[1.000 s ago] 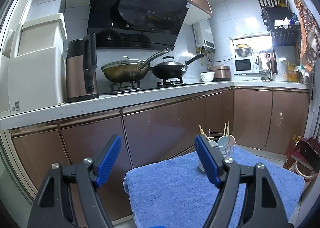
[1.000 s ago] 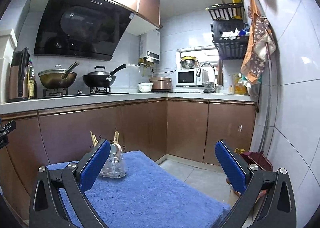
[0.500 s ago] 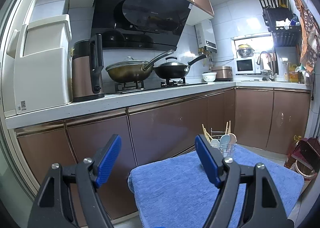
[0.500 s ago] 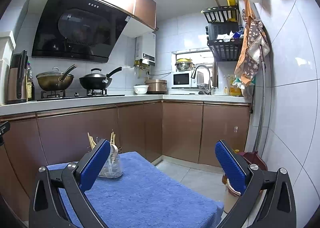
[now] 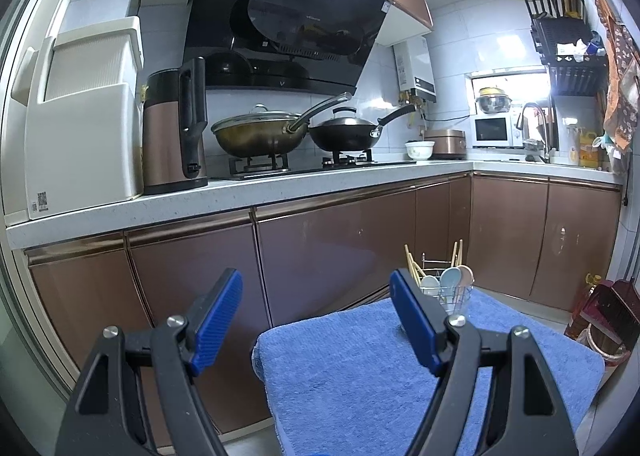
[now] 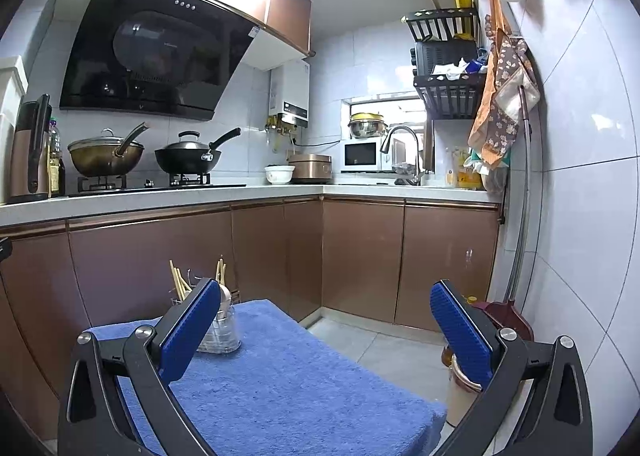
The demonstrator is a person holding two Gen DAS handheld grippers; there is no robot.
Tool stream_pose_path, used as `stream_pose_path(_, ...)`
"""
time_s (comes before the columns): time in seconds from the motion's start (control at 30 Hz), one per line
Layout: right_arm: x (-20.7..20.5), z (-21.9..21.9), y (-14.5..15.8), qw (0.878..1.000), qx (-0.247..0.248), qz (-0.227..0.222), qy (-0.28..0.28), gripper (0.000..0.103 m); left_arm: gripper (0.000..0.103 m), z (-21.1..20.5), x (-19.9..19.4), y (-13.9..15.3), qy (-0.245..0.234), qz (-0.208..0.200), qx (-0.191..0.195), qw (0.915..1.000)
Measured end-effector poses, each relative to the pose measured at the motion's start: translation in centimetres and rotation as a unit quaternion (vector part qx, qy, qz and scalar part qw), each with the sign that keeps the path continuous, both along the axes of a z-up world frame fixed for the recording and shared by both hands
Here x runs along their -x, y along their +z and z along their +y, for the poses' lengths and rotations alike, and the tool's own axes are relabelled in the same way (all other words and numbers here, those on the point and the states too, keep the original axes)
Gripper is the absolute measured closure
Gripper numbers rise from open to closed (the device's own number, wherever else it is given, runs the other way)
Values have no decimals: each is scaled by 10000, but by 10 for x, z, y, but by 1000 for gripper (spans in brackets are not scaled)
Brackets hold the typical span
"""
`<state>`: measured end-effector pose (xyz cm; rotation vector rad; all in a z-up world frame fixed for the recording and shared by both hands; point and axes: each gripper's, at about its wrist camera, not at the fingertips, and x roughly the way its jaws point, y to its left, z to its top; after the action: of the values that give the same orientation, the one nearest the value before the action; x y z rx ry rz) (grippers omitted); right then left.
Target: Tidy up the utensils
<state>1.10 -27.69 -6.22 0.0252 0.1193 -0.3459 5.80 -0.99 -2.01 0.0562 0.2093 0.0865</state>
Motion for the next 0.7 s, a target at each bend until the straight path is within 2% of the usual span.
stream_pose_path(0.7, -44, 4, -11, 9994, 207, 260, 89, 0, 28, 4, -47, -13, 11, 232, 274, 9994)
